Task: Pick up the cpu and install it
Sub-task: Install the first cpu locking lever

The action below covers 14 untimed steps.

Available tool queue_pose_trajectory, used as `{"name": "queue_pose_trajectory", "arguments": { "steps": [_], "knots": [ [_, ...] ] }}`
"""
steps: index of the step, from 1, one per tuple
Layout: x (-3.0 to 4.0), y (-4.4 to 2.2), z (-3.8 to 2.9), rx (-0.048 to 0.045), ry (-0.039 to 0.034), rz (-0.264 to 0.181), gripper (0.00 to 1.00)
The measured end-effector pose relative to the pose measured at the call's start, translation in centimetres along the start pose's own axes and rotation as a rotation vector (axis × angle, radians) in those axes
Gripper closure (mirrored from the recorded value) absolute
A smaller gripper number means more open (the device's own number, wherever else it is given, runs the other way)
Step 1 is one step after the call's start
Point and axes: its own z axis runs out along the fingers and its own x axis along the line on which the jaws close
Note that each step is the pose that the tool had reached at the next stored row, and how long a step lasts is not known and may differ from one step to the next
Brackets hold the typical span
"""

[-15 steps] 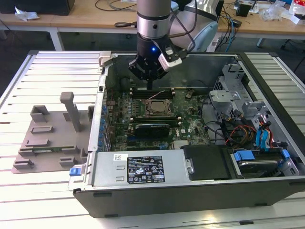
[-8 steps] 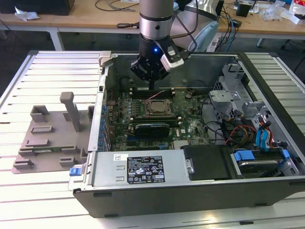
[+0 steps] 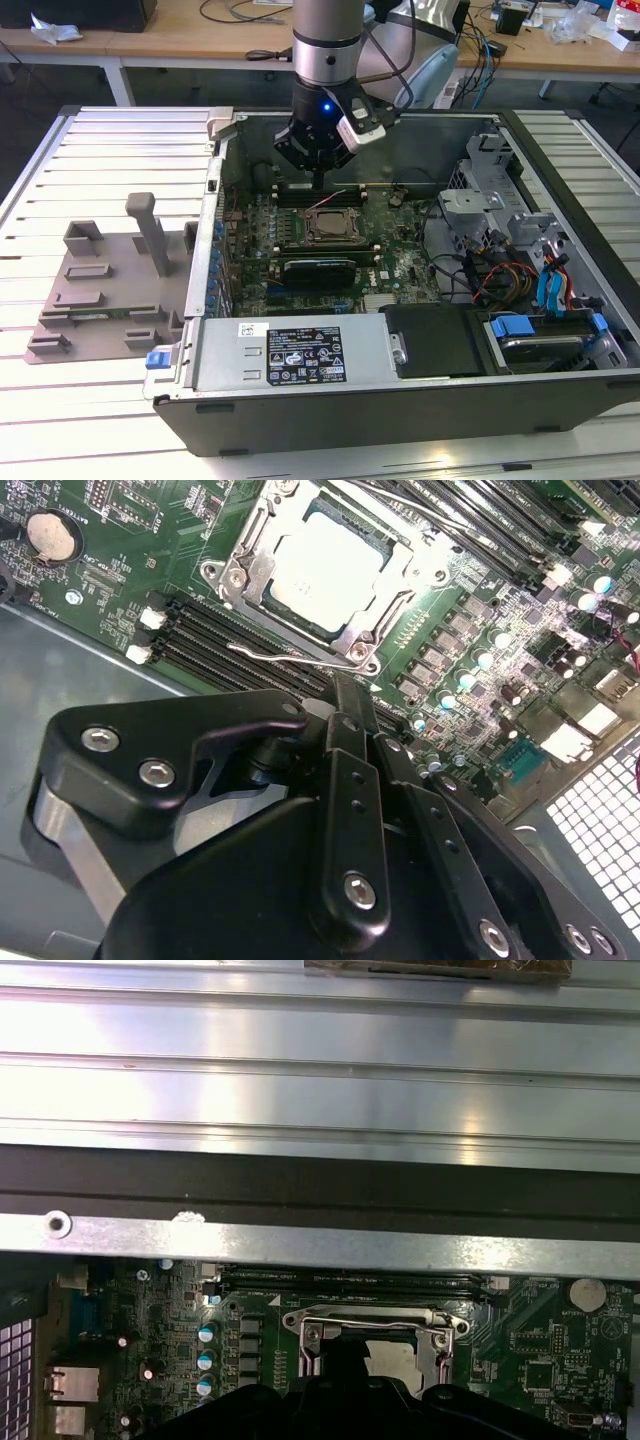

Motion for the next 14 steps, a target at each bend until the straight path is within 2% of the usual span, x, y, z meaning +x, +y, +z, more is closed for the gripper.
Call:
{"name": "queue_pose_trajectory", "arguments": {
  "steps": [7,14],
  "knots": [
    [0.00,0.00,0.08,-0.0003,-0.0002,0.000,0.89],
    [0.00,0.00,0.78,0.0000,0.0000,0.000,0.89]
  ]
}}
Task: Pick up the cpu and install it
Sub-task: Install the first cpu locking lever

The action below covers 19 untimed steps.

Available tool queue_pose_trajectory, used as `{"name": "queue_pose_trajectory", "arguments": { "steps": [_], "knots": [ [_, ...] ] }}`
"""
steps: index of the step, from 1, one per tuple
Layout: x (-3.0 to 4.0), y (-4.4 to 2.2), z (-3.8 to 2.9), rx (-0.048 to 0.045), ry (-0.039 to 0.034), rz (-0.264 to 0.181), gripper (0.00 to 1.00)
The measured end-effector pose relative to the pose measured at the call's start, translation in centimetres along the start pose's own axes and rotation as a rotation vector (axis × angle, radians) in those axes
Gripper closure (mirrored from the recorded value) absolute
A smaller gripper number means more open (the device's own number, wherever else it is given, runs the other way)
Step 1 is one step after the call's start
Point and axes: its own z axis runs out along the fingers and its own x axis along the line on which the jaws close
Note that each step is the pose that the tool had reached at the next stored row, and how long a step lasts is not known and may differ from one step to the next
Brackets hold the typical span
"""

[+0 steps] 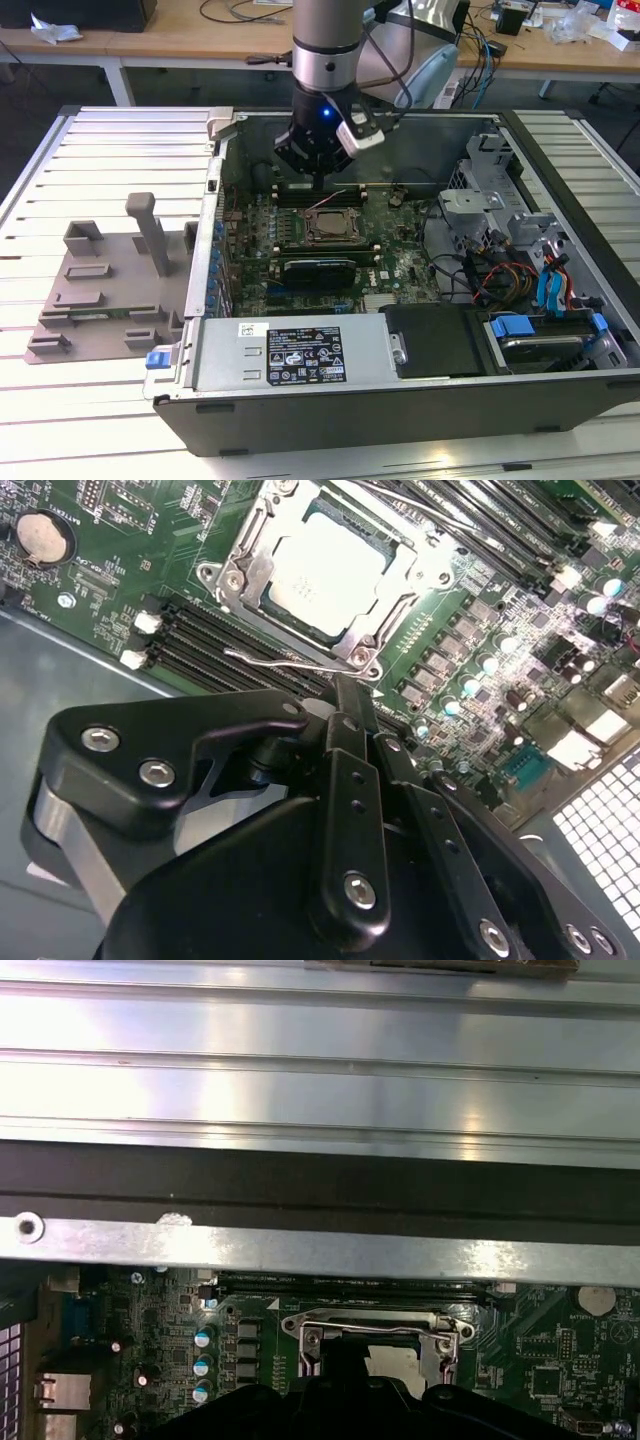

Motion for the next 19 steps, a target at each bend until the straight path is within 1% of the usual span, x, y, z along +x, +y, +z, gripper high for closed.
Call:
{"name": "queue_pose_trajectory", "arguments": {
  "steps": [3,4,5,7,9,10,11,12,13,17,19],
  "knots": [
    [0.00,0.03,0.35,0.0001,0.0000,0.000,0.89],
    [-0.02,0.10,0.79,0.0000,0.0000,0.000,0.89],
    [-0.03,0.26,1.13,0.0001,0.0001,0.000,0.89],
    [-0.04,0.55,1.41,0.0001,0.0001,0.000,0.89],
    [-0.07,1.14,1.79,-0.0001,0.0000,-0.006,0.89],
    [-0.07,1.26,1.90,0.0000,0.0001,-0.007,0.89],
    [-0.08,1.32,2.22,0.0003,0.0001,-0.008,0.89],
    [-0.25,1.32,2.60,0.0041,0.0002,-0.010,0.89],
    [-0.37,1.32,2.78,0.0058,0.0003,-0.011,0.89],
    [-0.76,1.31,3.23,0.0097,0.0005,-0.014,0.89],
    [-1.22,1.29,3.48,0.0110,0.0006,-0.015,0.89]
  ]
}}
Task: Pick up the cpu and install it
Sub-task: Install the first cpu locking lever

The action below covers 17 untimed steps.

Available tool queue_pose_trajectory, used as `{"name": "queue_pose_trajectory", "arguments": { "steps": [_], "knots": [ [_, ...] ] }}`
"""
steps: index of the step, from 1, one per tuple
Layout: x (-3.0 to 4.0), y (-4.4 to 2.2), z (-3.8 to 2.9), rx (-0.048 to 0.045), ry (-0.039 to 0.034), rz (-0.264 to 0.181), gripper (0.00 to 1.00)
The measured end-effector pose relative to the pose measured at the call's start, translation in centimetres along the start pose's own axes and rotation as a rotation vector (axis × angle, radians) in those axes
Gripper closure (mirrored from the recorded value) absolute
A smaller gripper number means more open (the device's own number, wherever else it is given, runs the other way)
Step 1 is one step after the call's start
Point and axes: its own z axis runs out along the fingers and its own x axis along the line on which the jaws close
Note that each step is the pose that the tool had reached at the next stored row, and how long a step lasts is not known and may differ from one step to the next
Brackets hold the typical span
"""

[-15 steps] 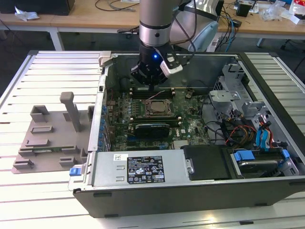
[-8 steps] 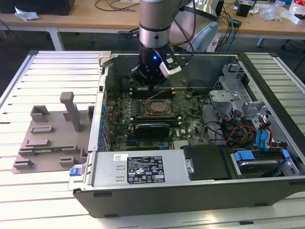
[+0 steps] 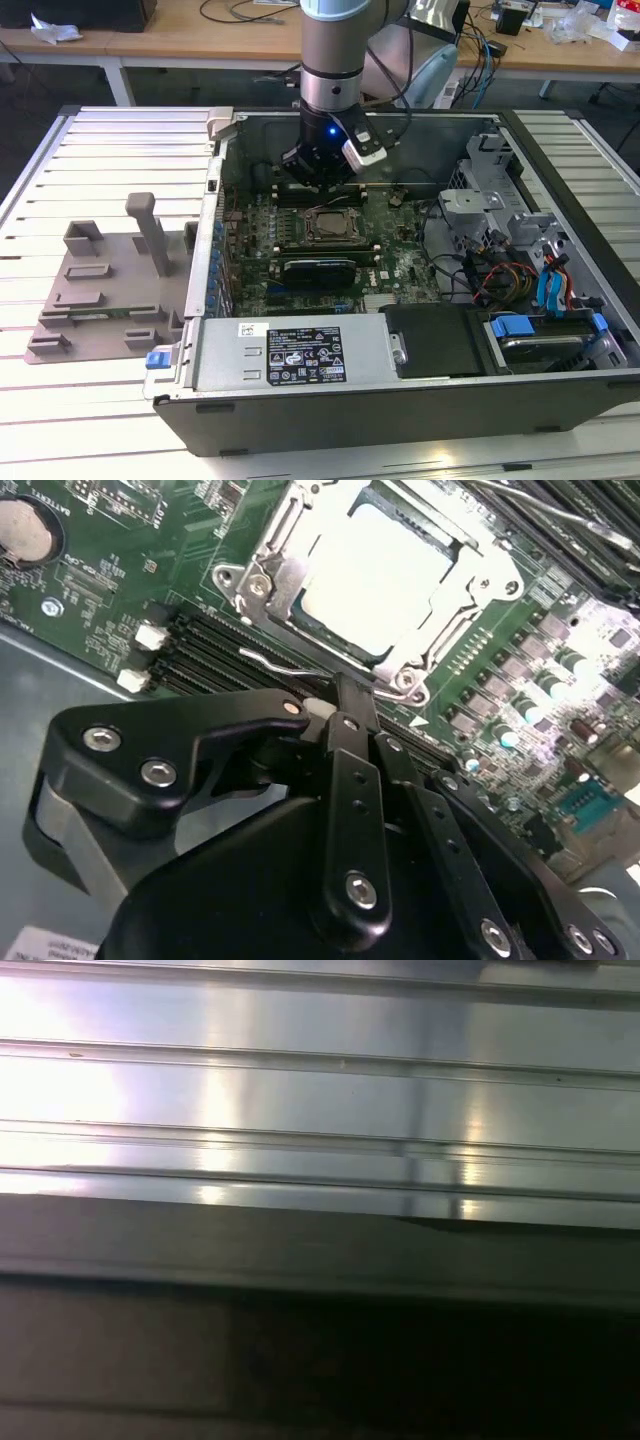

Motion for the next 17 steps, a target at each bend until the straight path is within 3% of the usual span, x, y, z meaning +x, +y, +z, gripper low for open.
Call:
{"name": "queue_pose_trajectory", "arguments": {
  "steps": [5,17],
  "knots": [
    [-1.30,-0.06,0.61,0.0084,0.0005,0.000,0.89],
    [-2.70,-0.24,1.22,0.0106,0.0010,0.000,0.89]
  ]
}}
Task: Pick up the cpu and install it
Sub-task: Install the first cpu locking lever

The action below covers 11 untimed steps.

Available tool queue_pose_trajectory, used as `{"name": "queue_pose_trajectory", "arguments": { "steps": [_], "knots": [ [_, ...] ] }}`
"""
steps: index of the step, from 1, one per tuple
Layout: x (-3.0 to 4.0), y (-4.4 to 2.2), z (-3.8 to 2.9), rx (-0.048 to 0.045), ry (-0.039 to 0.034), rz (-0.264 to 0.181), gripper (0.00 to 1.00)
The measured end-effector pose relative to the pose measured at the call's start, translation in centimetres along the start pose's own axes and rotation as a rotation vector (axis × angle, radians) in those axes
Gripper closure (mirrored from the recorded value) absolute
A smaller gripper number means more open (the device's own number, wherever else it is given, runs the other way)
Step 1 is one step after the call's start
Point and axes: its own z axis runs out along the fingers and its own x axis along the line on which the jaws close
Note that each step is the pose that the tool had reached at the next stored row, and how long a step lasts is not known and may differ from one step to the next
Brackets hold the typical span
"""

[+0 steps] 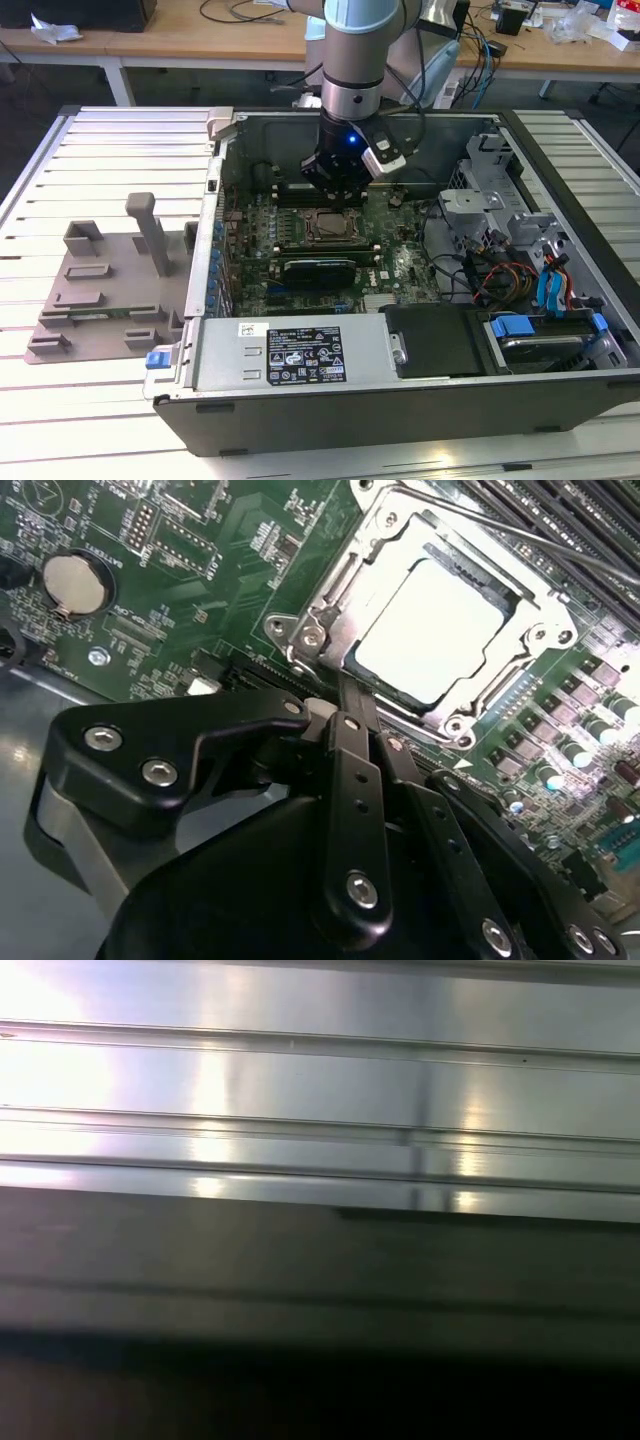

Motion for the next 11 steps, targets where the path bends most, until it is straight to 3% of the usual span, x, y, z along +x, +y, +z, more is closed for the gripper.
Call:
{"name": "queue_pose_trajectory", "arguments": {
  "steps": [5,7,8,9,11],
  "knots": [
    [-0.52,0.08,0.07,-0.0001,-0.0003,-0.002,0.89],
    [-0.53,0.08,-0.58,-0.0004,-0.0006,-0.002,0.89],
    [-0.51,-0.23,-0.62,-0.0003,-0.0006,-0.002,0.89],
    [-0.44,-1.07,-0.61,-0.0001,-0.0005,-0.002,0.89],
    [-0.40,-1.66,-0.59,-0.0003,-0.0006,-0.002,0.89]
  ]
}}
